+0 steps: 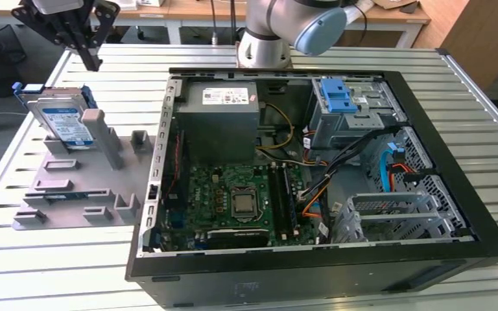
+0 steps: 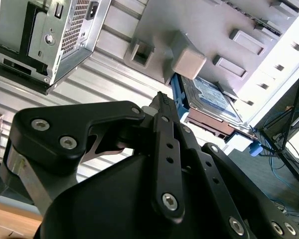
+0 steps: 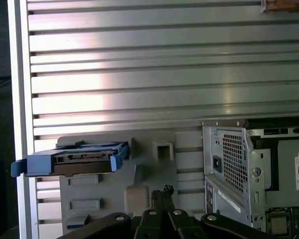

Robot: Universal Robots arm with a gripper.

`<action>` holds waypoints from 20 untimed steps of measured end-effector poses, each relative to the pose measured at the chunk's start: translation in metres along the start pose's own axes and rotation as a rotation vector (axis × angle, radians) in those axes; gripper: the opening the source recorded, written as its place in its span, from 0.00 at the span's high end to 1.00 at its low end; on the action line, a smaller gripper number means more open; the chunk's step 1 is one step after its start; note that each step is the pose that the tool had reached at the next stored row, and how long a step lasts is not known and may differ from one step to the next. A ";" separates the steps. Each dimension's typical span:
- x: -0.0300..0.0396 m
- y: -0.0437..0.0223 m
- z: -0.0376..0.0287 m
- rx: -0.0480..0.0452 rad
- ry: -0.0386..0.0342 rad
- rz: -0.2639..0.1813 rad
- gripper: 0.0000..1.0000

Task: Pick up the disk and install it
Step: 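Reach for the disk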

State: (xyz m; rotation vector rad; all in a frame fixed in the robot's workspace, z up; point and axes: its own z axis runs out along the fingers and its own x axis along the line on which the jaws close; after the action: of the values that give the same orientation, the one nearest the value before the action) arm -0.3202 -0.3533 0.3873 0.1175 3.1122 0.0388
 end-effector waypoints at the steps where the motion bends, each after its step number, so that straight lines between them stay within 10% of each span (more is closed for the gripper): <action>1: 0.0015 0.0001 0.0000 0.0000 0.0000 0.000 0.89; 20: 0.0296 0.0018 0.0001 0.0000 0.0000 0.000 0.89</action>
State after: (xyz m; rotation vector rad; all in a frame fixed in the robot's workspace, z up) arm -0.3496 -0.3492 0.3864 0.1176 3.1122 0.0387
